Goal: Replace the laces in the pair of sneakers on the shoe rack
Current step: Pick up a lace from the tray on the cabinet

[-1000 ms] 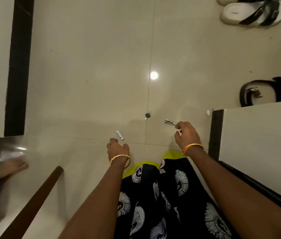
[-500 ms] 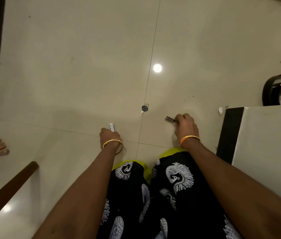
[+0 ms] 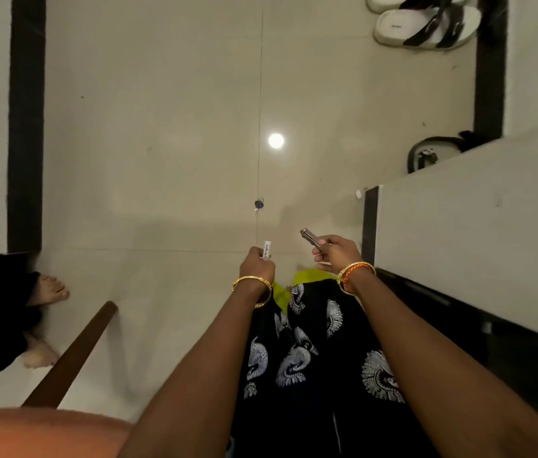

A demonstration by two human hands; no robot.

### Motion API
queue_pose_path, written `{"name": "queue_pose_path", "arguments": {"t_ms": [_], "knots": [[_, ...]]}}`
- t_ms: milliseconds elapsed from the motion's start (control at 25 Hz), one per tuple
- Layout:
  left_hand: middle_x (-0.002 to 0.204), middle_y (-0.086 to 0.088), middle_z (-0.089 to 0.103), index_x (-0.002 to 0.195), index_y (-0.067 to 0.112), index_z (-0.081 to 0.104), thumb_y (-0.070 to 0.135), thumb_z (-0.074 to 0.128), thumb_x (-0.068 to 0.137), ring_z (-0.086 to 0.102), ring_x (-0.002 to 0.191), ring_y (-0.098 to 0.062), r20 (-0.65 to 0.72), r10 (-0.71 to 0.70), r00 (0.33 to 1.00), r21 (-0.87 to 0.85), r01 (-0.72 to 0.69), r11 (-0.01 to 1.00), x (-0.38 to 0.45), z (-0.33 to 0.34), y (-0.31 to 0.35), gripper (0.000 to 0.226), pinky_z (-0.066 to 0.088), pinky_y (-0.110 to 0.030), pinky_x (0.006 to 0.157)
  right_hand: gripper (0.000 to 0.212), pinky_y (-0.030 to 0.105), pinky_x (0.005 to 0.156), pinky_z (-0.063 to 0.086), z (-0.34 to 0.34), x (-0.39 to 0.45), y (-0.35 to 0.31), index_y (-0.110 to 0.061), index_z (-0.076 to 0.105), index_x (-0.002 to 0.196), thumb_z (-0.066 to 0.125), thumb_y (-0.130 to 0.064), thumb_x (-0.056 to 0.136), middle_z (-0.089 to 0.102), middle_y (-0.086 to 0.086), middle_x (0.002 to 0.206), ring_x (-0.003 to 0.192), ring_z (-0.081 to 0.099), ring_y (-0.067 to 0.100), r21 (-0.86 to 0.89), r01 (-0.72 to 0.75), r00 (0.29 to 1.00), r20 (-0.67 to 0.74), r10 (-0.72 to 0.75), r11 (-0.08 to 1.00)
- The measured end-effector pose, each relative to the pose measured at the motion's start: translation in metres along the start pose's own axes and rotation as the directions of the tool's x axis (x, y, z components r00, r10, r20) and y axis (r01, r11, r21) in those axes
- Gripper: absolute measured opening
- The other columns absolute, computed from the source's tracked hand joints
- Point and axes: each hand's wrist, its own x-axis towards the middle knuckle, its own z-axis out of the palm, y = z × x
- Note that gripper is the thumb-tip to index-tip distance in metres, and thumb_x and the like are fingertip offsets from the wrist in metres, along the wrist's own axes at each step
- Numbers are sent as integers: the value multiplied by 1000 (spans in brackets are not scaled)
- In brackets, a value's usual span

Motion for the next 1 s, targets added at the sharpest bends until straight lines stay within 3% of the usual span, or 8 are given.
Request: {"name": "queue_pose_path", "arguments": {"t_ms": [240,360,520,600,680,760,840,1000], "knots": [[83,-5,64,96,11,57,5,42,90,54,66,-20,139,46,989,14,-49,999,-105,-13,14,17,42,-27,59,16,24,60,54,-28,-128,11,-11,64,90,51,0,93,59,8,76,67,57,14,372,-42,997,71,16,927],[83,-8,63,78,18,56,5,45,89,52,61,-19,258,101,961,190,-153,970,-162,-14,22,20,39,-25,54,17,19,61,57,-47,-192,38,0,65,96,54,10,87,62,13,82,71,62,17,572,-10,1000,19,-1,820],[84,-5,64,93,11,59,3,49,93,56,63,-13,413,182,892,277,-314,908,-210,14,15,13,41,-21,50,17,20,65,58,-75,-247,95,3,65,93,59,14,81,67,15,85,70,68,16,762,27,998,-51,20,647],[79,-7,64,85,11,59,-1,53,89,59,70,-20,460,230,858,267,-381,885,-240,38,2,14,45,-23,55,18,21,69,58,-91,-274,129,2,67,91,61,14,79,68,15,86,74,69,17,815,102,989,-146,32,570],[71,-8,62,75,13,57,-3,57,87,56,66,-20,490,259,832,259,-423,868,-273,63,-15,20,45,-23,55,17,22,67,58,-106,-304,162,2,67,86,62,16,78,69,14,83,72,70,17,875,212,959,-271,78,435],[68,-5,61,79,10,56,-2,61,86,53,58,-14,546,248,801,276,-451,849,-307,93,-29,15,41,-16,47,14,24,66,59,-127,-336,196,4,65,81,60,17,78,69,14,77,66,70,17,911,337,911,-379,164,239],[71,-4,65,85,9,58,3,66,83,58,60,-12,613,236,754,318,-509,800,-333,118,-39,10,42,-14,49,11,27,69,59,-142,-364,223,4,64,80,61,15,79,69,13,74,66,70,18,892,443,861,-451,235,89],[78,-3,68,79,19,63,11,70,82,60,66,-12,785,198,587,396,-722,568,-393,179,-60,12,45,-23,61,11,26,67,57,-171,-423,289,-3,65,79,65,8,78,67,12,77,72,65,18,772,636,706,-570,422,-22]]}}
